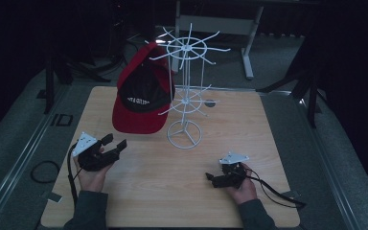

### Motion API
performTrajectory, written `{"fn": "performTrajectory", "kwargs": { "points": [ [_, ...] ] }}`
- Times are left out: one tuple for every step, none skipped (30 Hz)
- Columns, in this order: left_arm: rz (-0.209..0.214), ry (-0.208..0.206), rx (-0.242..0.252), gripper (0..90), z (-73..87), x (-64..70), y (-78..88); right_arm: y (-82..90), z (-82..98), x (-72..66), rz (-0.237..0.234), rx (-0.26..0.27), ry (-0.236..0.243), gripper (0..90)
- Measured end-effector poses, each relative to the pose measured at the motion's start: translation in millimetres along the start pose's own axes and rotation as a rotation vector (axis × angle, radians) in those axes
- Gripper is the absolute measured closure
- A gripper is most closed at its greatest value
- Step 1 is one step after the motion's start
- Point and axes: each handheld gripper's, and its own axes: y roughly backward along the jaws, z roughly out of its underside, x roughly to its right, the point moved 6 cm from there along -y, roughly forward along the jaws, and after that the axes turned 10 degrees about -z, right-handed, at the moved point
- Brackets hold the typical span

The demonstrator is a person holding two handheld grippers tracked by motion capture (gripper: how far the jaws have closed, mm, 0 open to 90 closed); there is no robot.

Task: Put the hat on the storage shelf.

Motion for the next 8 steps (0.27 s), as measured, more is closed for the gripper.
{"fn": "performTrajectory", "kwargs": {
  "points": [
    [-0.001, 0.003, -0.002, 35.9, 0.9, -0.3, -0.6, 0.0, 0.0, 0.0, 0.000, 0.000, -0.001, 13.7],
    [-0.004, 0.003, -0.002, 35.9, 1.8, -0.6, -1.3, 0.0, 0.0, 0.0, 0.000, 0.000, 0.000, 13.7],
    [-0.007, -0.001, -0.005, 35.9, 2.9, -1.5, -2.0, 0.0, 0.0, 0.0, 0.000, 0.000, 0.000, 13.6],
    [-0.009, 0.004, -0.007, 35.9, 3.8, -1.9, -2.7, 0.0, 0.0, 0.0, 0.001, 0.000, -0.001, 13.6],
    [-0.011, 0.006, -0.009, 35.9, 4.7, -2.6, -3.3, 0.0, 0.0, 0.0, 0.000, 0.000, 0.000, 13.6],
    [-0.011, 0.006, -0.010, 35.9, 5.5, -3.0, -3.7, 0.0, 0.0, 0.0, 0.000, 0.000, 0.000, 13.6],
    [-0.010, 0.003, -0.014, 35.9, 6.4, -3.7, -3.9, 0.0, 0.0, 0.0, 0.000, 0.000, 0.000, 13.6],
    [-0.008, 0.002, -0.016, 36.1, 6.7, -4.0, -4.2, 0.0, 0.0, 0.0, 0.000, 0.000, 0.000, 13.7]
  ]
}}
